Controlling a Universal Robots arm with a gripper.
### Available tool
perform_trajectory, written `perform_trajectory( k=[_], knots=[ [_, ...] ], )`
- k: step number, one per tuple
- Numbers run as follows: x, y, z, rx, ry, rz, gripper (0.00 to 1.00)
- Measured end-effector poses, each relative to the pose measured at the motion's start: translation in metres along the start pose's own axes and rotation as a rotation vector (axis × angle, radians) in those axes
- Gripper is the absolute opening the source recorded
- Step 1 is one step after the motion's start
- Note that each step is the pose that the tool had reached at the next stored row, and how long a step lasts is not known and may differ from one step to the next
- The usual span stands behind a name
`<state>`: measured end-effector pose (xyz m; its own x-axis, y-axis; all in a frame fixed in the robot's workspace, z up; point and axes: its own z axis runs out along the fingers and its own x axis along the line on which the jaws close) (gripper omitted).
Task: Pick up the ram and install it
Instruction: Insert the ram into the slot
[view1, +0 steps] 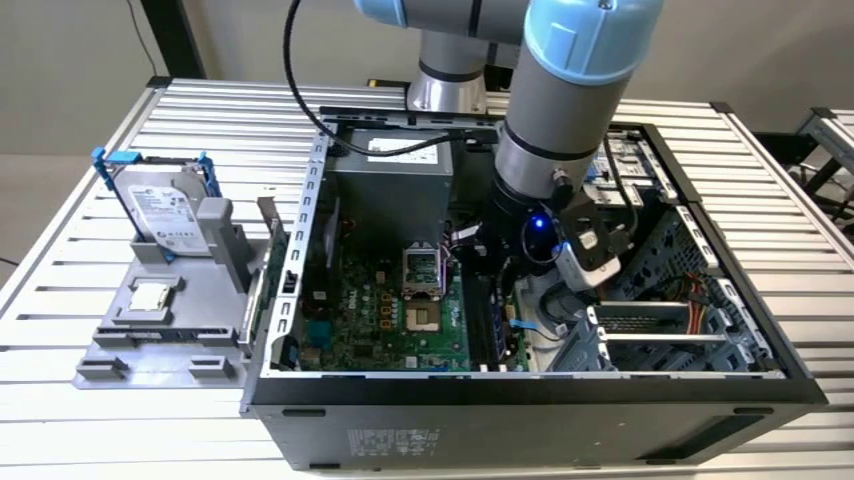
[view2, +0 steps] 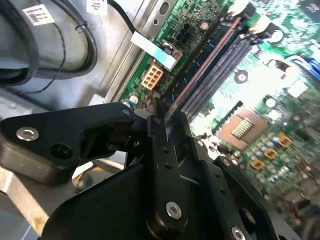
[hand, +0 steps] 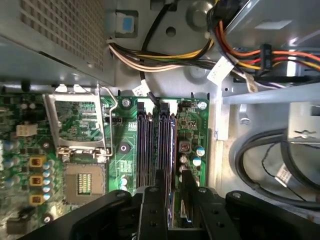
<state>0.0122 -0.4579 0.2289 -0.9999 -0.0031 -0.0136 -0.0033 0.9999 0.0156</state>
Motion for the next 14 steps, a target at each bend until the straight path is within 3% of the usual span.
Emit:
perform_trajectory(
  k=[5, 9, 10, 14],
  knots=[
    [-0.0003, 0.0, -0.0191, 0.0001, 0.0001, 0.001, 1.0],
    [-0.0003, -0.0001, -0.0198, 0.0, 0.0001, 0.001, 1.0],
    [-0.0003, -0.0002, -0.0198, 0.0, 0.0001, 0.001, 0.0],
    [-0.0003, -0.0002, -0.0199, 0.0001, 0.0001, 0.001, 0.0]
  ],
)
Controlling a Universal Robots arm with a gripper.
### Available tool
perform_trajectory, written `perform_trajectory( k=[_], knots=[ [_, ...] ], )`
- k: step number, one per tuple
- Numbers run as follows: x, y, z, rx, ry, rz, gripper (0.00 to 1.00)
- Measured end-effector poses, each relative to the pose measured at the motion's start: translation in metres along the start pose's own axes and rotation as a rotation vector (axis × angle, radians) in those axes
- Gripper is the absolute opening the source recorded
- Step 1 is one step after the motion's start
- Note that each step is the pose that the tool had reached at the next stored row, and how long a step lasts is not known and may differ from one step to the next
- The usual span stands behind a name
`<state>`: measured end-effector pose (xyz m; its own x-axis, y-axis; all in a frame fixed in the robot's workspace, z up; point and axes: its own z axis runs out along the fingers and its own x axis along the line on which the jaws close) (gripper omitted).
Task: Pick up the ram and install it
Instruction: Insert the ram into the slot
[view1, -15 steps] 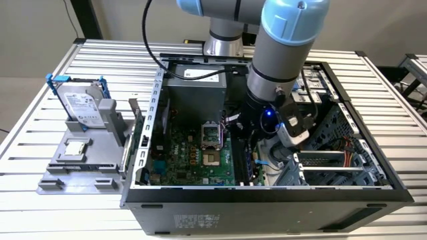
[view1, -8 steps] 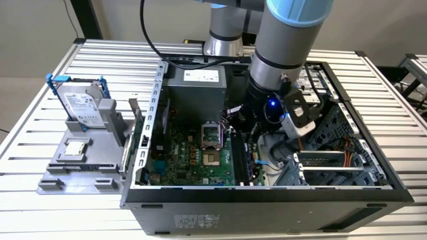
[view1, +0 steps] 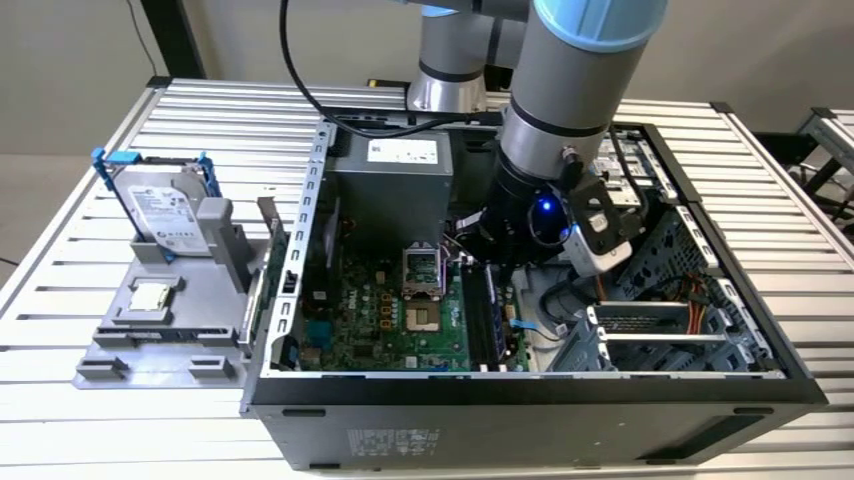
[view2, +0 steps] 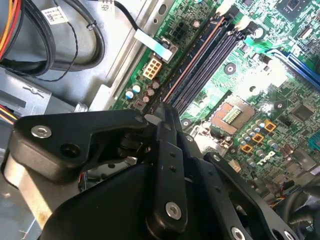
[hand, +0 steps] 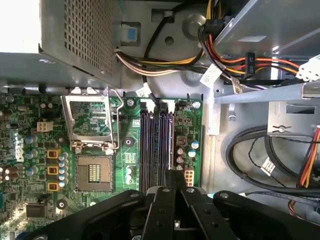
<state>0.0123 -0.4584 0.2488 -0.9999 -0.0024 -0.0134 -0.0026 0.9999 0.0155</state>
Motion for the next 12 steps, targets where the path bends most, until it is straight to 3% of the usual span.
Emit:
perform_trajectory(
  k=[12],
  knots=[
    [0.0, 0.0, 0.0, 0.0, 0.0, 0.0, 0.0]
  ],
)
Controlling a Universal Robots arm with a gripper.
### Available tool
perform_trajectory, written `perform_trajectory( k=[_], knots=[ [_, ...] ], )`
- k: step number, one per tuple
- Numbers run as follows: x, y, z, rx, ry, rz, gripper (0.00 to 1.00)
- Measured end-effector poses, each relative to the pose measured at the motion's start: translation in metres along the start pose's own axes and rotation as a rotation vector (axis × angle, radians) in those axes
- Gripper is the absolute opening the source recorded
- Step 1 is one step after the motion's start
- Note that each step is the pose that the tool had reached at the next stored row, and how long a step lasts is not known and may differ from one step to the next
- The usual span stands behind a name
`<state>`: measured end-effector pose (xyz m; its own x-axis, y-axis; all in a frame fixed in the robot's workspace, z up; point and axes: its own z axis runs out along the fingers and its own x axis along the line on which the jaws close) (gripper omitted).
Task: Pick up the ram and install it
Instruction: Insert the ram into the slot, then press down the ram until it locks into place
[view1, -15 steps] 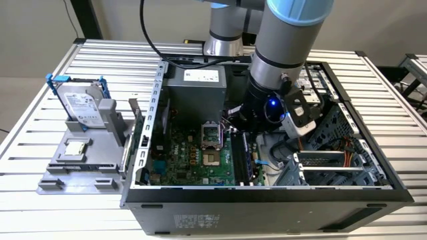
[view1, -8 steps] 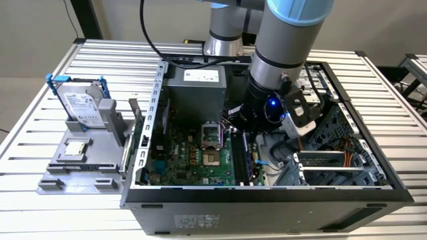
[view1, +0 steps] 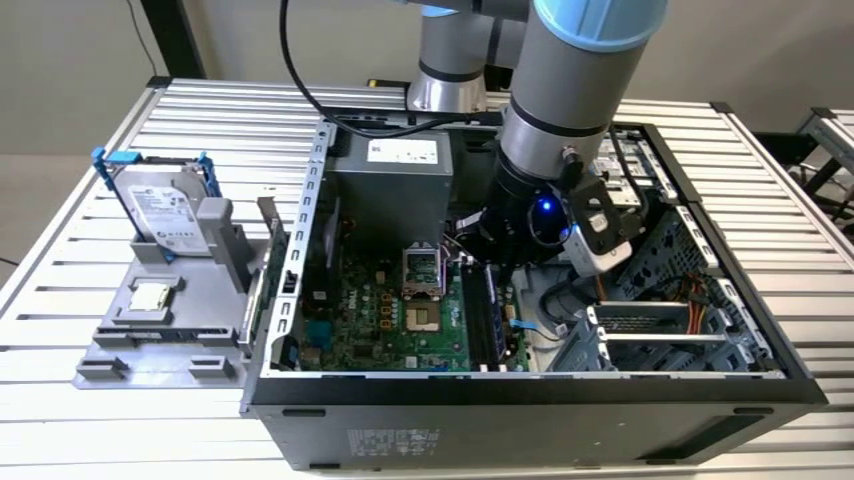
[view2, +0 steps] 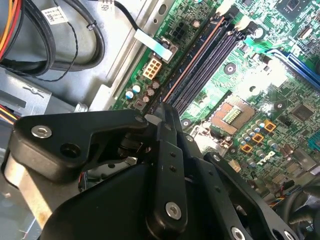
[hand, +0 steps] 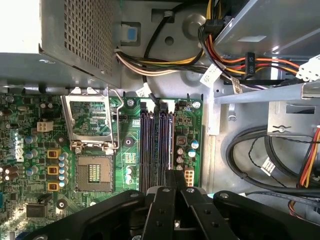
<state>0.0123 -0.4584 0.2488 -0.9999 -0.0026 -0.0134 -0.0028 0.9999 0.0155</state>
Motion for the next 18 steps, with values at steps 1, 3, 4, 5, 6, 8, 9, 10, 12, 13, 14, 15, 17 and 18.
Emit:
perform_trajectory(
  k=[1, 3, 4, 5, 6, 8, 9, 10, 12, 13, 14, 15, 17, 18],
  knots=[
    [0.0, 0.0, 0.0, 0.0, 0.0, 0.0, 0.0],
    [0.0, 0.0, 0.0, 0.0, 0.0, 0.0, 0.0],
    [0.0, 0.0, 0.0, 0.0, 0.0, -0.001, 0.0],
    [0.0, 0.0, 0.0, 0.0, 0.0, -0.002, 0.0],
    [0.0, 0.0, 0.0, 0.0, 0.0001, -0.008, 0.0],
    [0.0, 0.0, 0.0, -0.0003, 0.0005, -0.031, 0.0],
    [0.0, 0.0, 0.0, -0.0004, 0.0007, -0.047, 0.0],
    [0.0, 0.0, 0.0, -0.0005, 0.001, -0.063, 0.0],
    [0.0, 0.0, 0.0, -0.0005, 0.0015, -0.099, 0.0],
    [0.0, 0.0, 0.0, -0.0005, 0.0018, -0.115, 0.0],
    [0.0, -0.0001, -0.0001, -0.0003, 0.0021, -0.135, 0.0],
    [0.0, -0.0001, -0.0001, -0.0002, 0.0024, -0.151, 0.0],
    [0.0, 0.0, 0.0, -0.0002, 0.003, -0.189, 0.0],
    [0.0, 0.0, 0.0, -0.0003, 0.0032, -0.206, 0.0]
  ],
)
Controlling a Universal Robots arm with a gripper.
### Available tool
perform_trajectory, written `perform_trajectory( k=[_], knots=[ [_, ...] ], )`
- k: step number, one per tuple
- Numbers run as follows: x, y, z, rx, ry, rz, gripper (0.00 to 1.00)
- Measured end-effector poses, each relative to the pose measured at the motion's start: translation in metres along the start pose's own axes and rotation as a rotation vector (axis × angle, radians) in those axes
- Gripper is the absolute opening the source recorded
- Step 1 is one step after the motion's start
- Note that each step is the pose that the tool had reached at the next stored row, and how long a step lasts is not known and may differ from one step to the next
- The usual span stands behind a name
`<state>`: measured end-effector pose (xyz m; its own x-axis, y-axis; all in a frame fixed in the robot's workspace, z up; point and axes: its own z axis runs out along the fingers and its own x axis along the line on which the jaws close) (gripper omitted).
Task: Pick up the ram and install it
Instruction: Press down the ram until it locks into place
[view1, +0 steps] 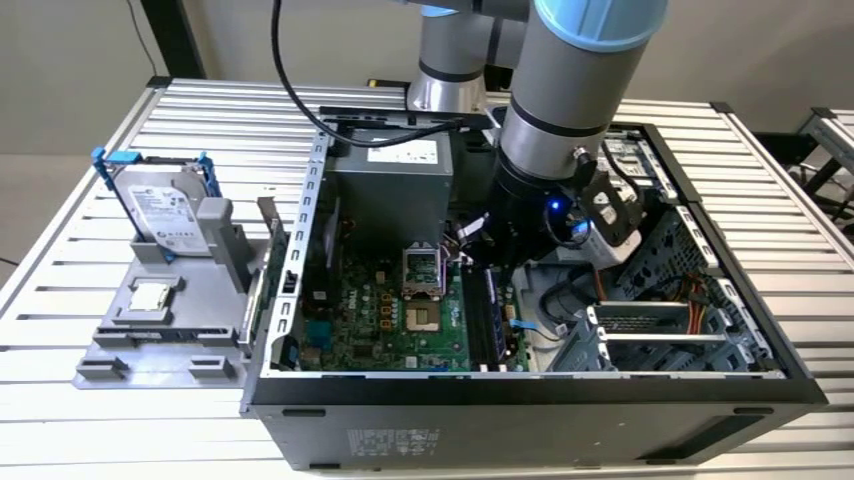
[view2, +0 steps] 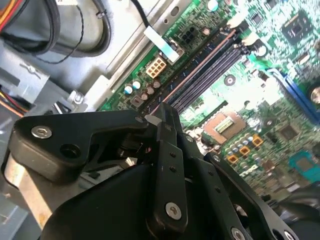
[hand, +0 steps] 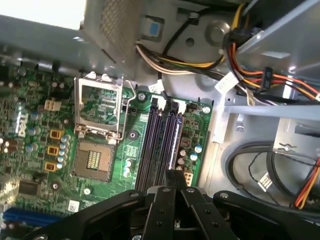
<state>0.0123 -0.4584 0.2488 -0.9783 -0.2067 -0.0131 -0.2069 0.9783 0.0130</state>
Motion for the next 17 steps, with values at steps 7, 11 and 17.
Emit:
perform_trajectory(
  k=[7, 11, 17],
  knots=[
    [0.0, 0.0, 0.0, 0.0003, 0.0019, -0.115, 0.0],
    [0.0, 0.0, 0.0, -0.0004, 0.0028, -0.186, 0.0],
    [0.0, 0.0, 0.0, 0.0006, 0.0046, -0.279, 0.0]
  ],
)
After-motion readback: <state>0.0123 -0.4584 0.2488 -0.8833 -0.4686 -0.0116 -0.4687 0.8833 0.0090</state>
